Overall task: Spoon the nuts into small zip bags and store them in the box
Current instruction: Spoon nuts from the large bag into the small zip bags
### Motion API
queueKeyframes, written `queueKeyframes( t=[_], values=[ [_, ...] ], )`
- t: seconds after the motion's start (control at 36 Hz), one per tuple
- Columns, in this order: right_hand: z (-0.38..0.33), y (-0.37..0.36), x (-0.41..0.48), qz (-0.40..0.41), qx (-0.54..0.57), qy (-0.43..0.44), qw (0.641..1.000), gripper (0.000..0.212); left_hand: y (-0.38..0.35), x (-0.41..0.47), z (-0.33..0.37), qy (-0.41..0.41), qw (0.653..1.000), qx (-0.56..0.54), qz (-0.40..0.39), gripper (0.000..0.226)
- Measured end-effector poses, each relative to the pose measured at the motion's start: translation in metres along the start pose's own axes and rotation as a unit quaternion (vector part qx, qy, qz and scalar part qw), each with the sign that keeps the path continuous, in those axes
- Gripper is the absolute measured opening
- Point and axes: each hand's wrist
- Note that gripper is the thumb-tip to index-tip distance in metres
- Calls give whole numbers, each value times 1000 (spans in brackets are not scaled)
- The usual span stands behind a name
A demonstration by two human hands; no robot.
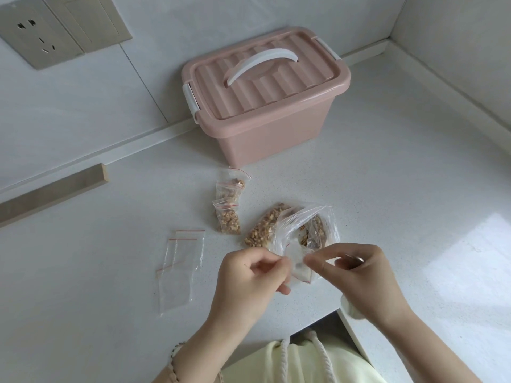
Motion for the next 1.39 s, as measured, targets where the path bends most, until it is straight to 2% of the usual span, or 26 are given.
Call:
queueKeyframes(
  t=[0.08,0.11,0.17,0.19,0.25,0.33,0.42,0.5,0.56,0.64,0.72,0.89,1.06,1.22,1.39],
  values=[
    [1,-6,-3,53,-145,40,987,12,-2,1,-6,-33,986,149,62,26],
    [5,-7,-3,73,-183,46,979,16,-3,1,-8,-41,973,212,77,26],
    [13,-8,-1,100,-237,35,966,17,-5,4,-12,-64,926,358,102,22],
    [15,-8,-1,114,-260,33,958,16,-7,5,-12,-75,906,401,110,20],
    [16,-9,0,130,-301,36,944,16,-11,4,-10,-75,893,431,104,22],
    [12,-10,0,120,-305,18,945,19,-11,6,-10,-67,914,398,53,19],
    [6,-4,0,90,-191,-7,978,21,-4,10,-11,-143,944,297,3,31],
    [-1,4,2,71,-96,-23,993,19,0,13,-17,-218,930,273,-113,58],
    [-4,9,3,53,-72,-33,995,17,-2,13,-20,-231,916,297,-137,78],
    [-10,13,4,17,-60,-42,997,16,-7,16,-26,-265,909,311,-77,89],
    [-14,13,5,-15,-53,-43,998,17,-12,19,-27,-291,907,303,-36,90],
    [-11,10,5,-40,-84,-42,995,23,-9,24,-29,-304,894,329,-32,81],
    [-6,8,5,-43,-119,-34,991,19,-7,21,-34,-310,889,337,-2,75],
    [-7,7,6,-45,-164,-28,985,16,-8,20,-37,-351,870,342,53,62],
    [-1,7,7,-36,-193,-35,980,14,-9,15,-40,-381,856,345,64,47]
  ],
)
Point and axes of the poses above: each hand's wrist, its own x-axis towards the middle knuckle, its own y-axis out of the back of the hand, z = x × y, and after that the axes turned 8 degrees about -z, right-handed
